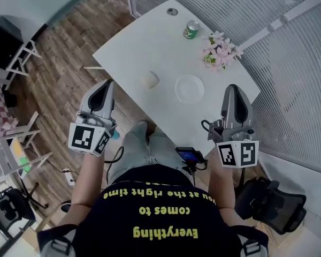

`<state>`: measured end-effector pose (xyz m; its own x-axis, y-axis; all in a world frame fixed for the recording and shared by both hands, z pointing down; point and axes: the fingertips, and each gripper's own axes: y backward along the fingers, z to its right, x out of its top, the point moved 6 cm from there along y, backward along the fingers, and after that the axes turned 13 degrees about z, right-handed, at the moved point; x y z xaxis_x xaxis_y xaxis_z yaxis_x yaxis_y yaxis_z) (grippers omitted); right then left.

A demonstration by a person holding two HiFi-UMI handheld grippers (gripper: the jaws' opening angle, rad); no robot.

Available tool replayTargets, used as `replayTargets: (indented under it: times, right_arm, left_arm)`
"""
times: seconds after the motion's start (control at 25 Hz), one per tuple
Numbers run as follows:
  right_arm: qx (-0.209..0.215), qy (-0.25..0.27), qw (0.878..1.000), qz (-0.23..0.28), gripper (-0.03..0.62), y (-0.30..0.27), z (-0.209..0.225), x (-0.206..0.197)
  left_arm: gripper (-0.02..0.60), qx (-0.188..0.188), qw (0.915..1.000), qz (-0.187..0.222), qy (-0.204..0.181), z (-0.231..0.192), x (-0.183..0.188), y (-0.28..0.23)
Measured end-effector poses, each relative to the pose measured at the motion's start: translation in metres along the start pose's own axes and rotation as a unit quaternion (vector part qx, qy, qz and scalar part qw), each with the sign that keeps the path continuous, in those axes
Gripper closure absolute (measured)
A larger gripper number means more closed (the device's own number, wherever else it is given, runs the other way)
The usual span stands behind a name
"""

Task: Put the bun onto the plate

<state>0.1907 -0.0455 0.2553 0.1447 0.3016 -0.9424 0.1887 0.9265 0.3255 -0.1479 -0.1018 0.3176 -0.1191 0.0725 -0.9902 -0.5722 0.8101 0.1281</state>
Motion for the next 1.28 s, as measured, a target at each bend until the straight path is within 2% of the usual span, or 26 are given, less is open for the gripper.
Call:
replayTargets:
  times: [0.2, 0.44, 0.72, 0.92, 1.04, 1.16, 1.28]
  right_arm:
    - [-0.043, 0.019, 0.999, 0.001, 0.588, 0.004, -0.003, 0.001]
    - [-0.056, 0.024, 0.998, 0.001, 0.588, 0.004, -0.017, -0.005]
    - [0.005, 0.012, 0.999, -0.038, 0.588, -0.017, -0.047, -0.041]
    - [0.041, 0.006, 0.997, -0.062, 0.588, -0.035, -0.06, -0.071]
    - [0.066, -0.002, 0.994, -0.088, 0.587, -0.045, -0.066, -0.099]
    - [0.088, 0.011, 0.989, -0.118, 0.585, -0.054, -0.07, -0.131]
    - [0.12, 0.01, 0.978, -0.169, 0.514, -0.065, -0.078, -0.169]
  left_arm:
    - [0.581, -0.027, 0.9996, 0.005, 0.011, -0.024, 0.001, -0.012]
    - [0.581, -0.048, 0.9987, 0.015, 0.008, -0.034, -0.001, -0.022]
    - [0.581, -0.042, 0.9987, 0.025, 0.01, -0.042, 0.0, -0.016]
    - [0.581, -0.013, 0.9996, 0.021, 0.011, -0.057, -0.001, -0.001]
    - [0.581, 0.004, 0.9998, 0.019, 0.006, -0.063, 0.0, 0.007]
    - [0.581, 0.021, 0.9996, 0.017, 0.003, -0.064, -0.001, 0.017]
    - [0.581, 0.031, 0.9995, 0.008, 0.005, -0.064, -0.006, 0.026]
